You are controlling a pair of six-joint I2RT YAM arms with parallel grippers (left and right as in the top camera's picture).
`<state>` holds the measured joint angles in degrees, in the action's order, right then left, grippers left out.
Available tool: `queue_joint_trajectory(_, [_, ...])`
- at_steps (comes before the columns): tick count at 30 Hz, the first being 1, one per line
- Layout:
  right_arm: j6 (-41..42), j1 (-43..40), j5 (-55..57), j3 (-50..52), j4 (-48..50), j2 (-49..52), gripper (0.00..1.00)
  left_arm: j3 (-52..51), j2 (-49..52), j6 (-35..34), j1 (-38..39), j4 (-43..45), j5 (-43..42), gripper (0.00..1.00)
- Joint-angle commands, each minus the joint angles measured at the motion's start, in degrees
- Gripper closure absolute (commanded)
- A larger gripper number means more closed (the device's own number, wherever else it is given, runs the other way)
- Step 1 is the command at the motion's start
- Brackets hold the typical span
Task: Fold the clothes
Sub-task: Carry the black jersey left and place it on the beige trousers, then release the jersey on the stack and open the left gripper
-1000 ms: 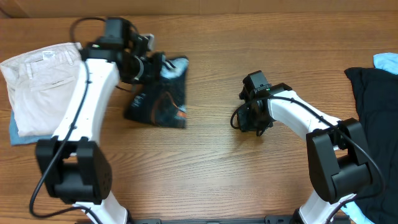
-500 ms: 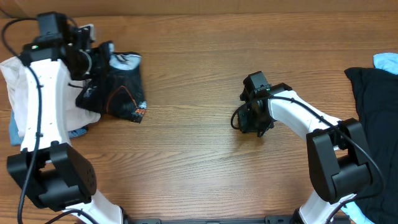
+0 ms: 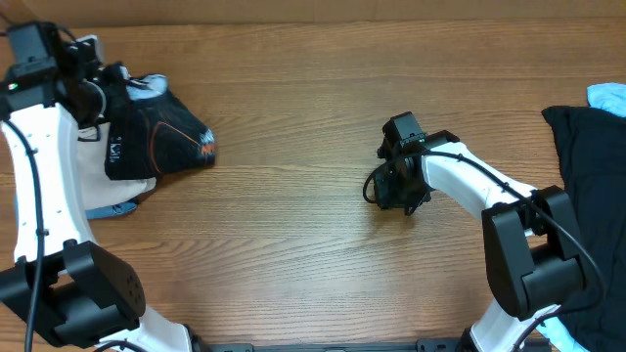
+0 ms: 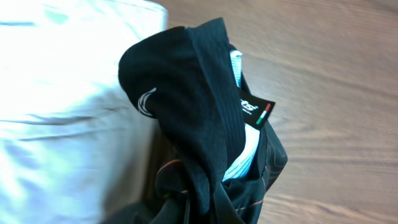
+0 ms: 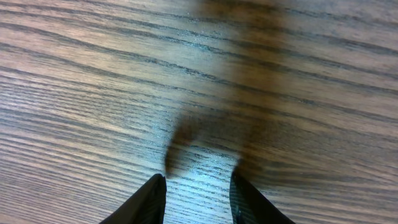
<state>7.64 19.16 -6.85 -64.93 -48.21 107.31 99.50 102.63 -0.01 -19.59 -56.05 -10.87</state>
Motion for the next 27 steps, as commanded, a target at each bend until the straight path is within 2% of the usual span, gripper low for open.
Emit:
queue_joint_trajectory(1, [-0.2, -0.5, 1.2, 0.6, -0.6, 0.1, 0.62, 2.0, -2.1, -1.3, -1.9, 2.2, 2.6, 0.96])
queue_joint_trajectory(11, [-0.2, -0.5, 1.2, 0.6, -0.7, 0.1, 0.60, 2.0, -1.0, -2.7, -4.9, 8.3, 11.2, 0.94])
queue_joint_trajectory(27, [-0.1, -0.5, 1.2, 0.6, -2.1, 0.1, 0.60, 2.0, 7.3, -1.0, -13.5, 17.8, 10.8, 0.94])
